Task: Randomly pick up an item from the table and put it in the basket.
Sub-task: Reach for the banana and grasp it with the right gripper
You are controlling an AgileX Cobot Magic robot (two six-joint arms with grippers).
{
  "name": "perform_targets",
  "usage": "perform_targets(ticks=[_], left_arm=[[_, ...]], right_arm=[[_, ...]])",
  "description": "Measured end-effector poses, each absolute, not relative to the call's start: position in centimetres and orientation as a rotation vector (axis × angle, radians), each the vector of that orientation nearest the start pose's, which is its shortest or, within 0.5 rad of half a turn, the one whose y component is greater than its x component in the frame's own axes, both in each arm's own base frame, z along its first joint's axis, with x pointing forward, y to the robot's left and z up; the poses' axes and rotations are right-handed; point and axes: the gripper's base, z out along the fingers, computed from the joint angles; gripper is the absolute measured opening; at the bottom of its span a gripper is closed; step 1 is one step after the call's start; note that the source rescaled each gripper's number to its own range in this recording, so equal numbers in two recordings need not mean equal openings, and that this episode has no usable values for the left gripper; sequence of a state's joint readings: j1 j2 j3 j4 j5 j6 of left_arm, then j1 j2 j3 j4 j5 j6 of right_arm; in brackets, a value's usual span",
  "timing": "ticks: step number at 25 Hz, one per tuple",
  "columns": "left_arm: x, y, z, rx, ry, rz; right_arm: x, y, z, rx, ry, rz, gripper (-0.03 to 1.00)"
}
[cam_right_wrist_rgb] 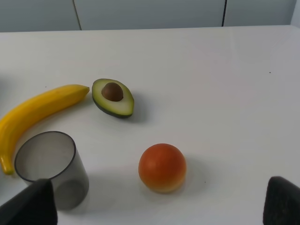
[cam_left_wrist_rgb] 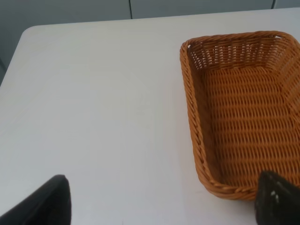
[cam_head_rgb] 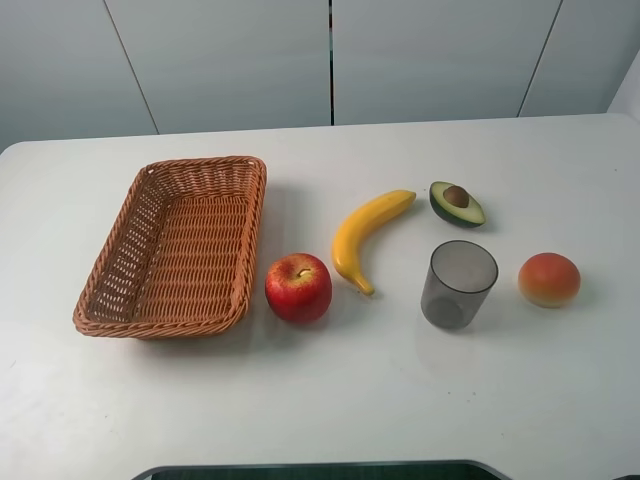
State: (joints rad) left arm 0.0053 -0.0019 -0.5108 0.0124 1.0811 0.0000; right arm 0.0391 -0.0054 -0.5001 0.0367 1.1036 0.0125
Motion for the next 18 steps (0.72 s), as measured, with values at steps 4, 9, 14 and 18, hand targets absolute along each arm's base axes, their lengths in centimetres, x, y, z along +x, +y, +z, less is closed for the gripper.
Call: perform_targets(ticks=[4, 9, 14, 18], left_arm=[[-0.73, 0.10, 27.86, -0.006, 2.052, 0.018], [-0.73, 0.10, 27.86, -0.006, 2.052, 0.018], [-0.73, 0.10, 27.86, -0.006, 2.052, 0.018], [-0.73, 0.10, 27.86, -0.006, 2.052, 0.018]], right_arm=[[-0.77, 0.27, 27.39, -0.030, 2.082, 0.076, 0.94], [-0.77, 0.27, 27.39, -0.030, 2.082, 0.076, 0.94], [-0.77, 0.27, 27.39, -0.030, 2.082, 0.076, 0.94], [-0.77, 0.27, 27.39, -0.030, 2.082, 0.076, 0.94]])
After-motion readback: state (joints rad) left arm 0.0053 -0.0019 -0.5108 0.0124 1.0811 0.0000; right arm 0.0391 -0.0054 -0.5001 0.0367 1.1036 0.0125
